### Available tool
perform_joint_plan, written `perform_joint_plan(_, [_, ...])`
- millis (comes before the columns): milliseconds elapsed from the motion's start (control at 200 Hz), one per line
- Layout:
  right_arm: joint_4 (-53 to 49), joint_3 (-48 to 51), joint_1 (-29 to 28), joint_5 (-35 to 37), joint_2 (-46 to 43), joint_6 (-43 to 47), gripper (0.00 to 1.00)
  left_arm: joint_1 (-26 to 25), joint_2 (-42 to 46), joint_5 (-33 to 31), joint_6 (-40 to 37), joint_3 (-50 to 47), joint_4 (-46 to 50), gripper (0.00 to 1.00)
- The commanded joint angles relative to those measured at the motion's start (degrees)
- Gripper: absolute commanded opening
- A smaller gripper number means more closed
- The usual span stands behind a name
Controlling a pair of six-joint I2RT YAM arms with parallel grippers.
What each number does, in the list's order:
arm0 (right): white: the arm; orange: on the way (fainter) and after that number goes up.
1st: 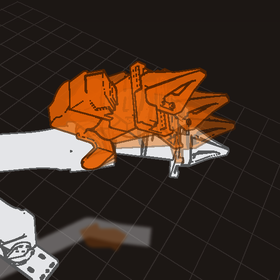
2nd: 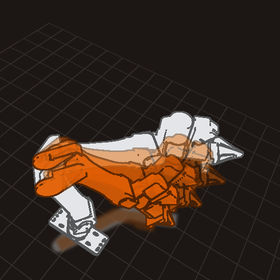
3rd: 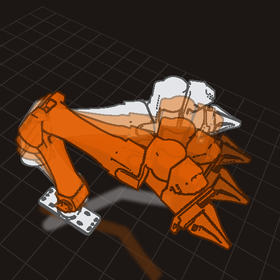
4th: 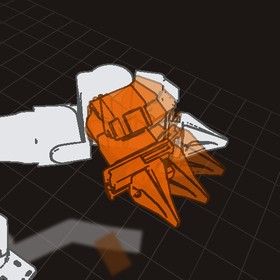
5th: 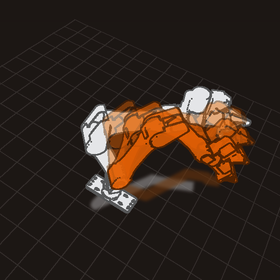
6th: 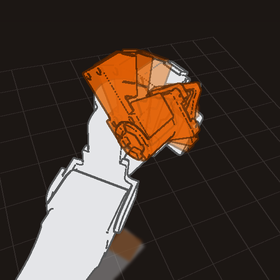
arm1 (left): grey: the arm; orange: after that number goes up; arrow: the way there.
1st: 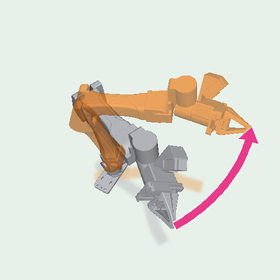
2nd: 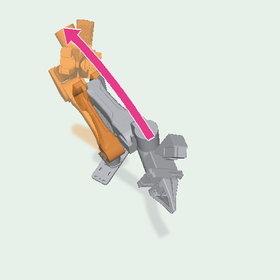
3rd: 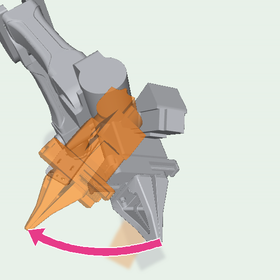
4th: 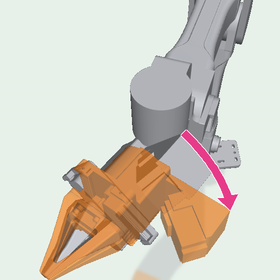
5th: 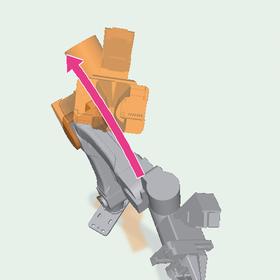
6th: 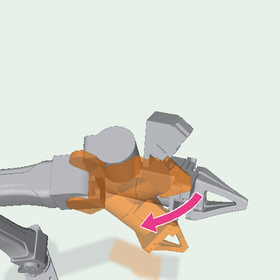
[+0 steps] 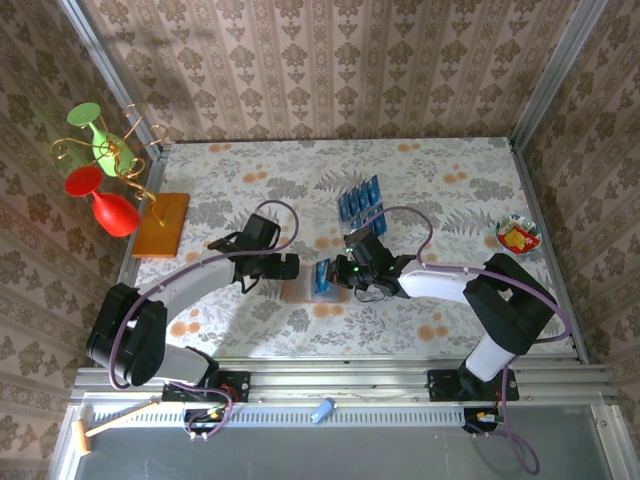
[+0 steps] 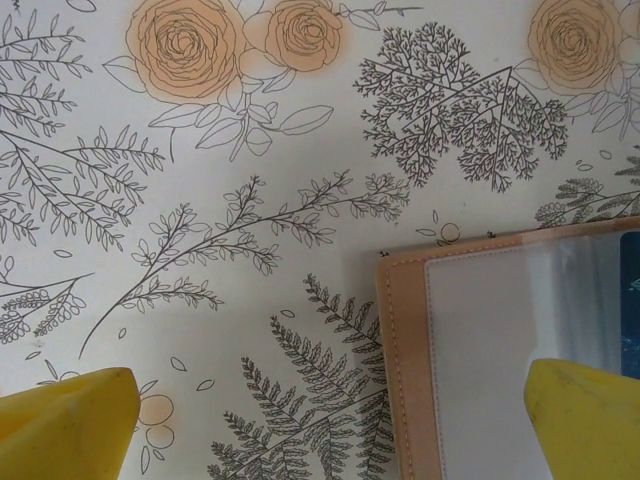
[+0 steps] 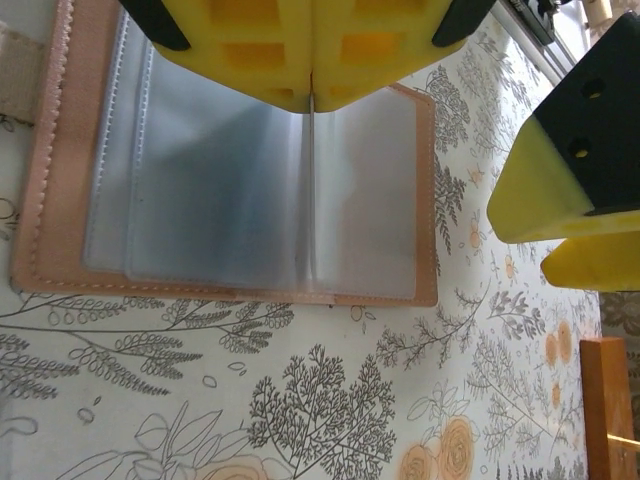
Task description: Put the credit cards into the card holder
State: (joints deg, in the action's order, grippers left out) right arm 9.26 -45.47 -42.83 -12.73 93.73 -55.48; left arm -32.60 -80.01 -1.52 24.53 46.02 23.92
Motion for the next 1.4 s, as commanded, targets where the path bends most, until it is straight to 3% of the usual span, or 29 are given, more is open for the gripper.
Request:
perform_joint_plan(0, [1.27,-0.08,-1.48,3.11,0.80,0.21,0.00,-0.27,0.26,-1.46,-1.30,-1.35,-0.49,1.00])
perform_joint_plan(530, [-4.92,0.79,-3.90,9.96,0.47,-1.16,0.00,-0.70,2.06,-1.29,-0.78,-2.87,-1.34,1.00])
perform_joint_plan(680, [-5.65,1.59,-2.76,7.45,-0.48,2.29,0.00,-1.48,1.79,-1.03,-0.97,-2.43,-1.40,1.00])
perform_joint_plan(930, [-4.79,0.48,1.39,-3.60,2.65,9.14,0.00,-2.81,-0.04,-1.12,-0.87,-1.47,-1.65,1.00])
perform_joint_plan(1395, [-5.75,-1.96,2.82,-6.69,-0.27,9.87,0.00,-4.76,-2.91,-2.60,-2.01,-0.60,-1.81,1.00])
